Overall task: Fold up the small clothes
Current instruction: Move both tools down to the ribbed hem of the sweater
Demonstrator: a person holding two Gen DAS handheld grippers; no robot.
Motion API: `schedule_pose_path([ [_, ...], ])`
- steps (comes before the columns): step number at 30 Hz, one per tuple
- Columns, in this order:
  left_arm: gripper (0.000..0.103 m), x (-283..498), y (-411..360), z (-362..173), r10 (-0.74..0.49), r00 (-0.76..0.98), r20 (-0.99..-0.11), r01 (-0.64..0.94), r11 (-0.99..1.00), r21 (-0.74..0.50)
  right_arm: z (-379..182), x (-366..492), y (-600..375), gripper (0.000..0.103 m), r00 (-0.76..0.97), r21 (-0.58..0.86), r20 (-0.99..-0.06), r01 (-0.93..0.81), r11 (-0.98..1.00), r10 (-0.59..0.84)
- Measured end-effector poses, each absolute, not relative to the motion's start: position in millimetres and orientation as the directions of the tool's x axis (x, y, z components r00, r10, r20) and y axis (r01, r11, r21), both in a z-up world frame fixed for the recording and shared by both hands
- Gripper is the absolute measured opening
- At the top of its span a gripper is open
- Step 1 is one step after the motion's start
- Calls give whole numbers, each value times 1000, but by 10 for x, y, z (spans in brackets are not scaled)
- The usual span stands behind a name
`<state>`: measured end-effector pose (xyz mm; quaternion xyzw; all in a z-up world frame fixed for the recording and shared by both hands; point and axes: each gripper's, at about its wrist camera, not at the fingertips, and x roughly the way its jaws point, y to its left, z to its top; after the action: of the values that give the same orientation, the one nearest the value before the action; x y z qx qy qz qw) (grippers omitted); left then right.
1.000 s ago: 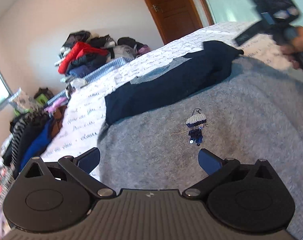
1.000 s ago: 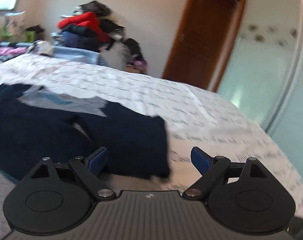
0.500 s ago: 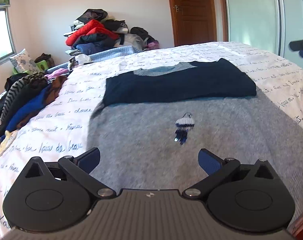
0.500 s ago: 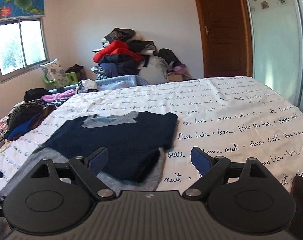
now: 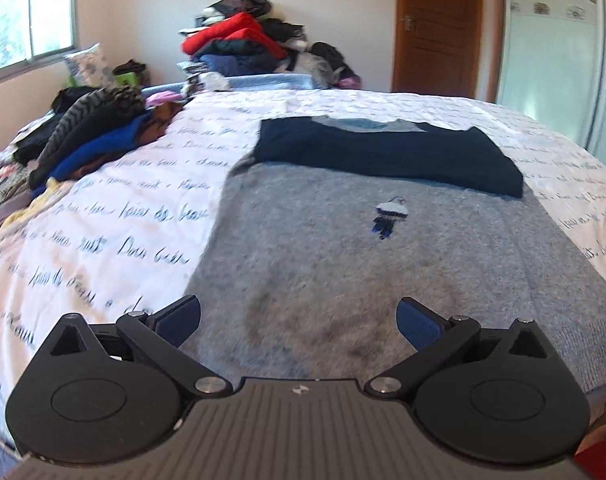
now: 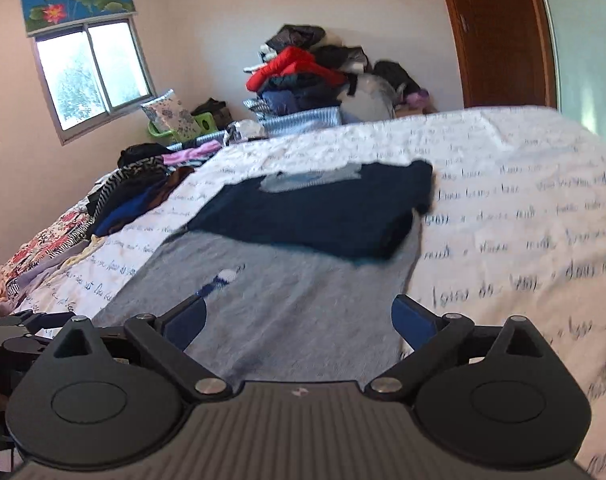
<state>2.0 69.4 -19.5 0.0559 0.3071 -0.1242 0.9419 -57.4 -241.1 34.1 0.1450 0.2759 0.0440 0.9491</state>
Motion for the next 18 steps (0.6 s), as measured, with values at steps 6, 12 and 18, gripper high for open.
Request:
schedule_pose_path([
  [6,103,48,973,-285,-145,742,-654,122,989,-82,99,-639,-2102,100,806,215,-581,20,976,111],
  [12,103,7,1052,-215,-130,756,-642,103,991,-80,-59,-652,-2160,100,778,269,-612,34,963,143],
  [18,103,41,1017,-261,-129,743,-657,104,992,-78,-122,-665,-2216,100,770,275,-623,51,960,137],
])
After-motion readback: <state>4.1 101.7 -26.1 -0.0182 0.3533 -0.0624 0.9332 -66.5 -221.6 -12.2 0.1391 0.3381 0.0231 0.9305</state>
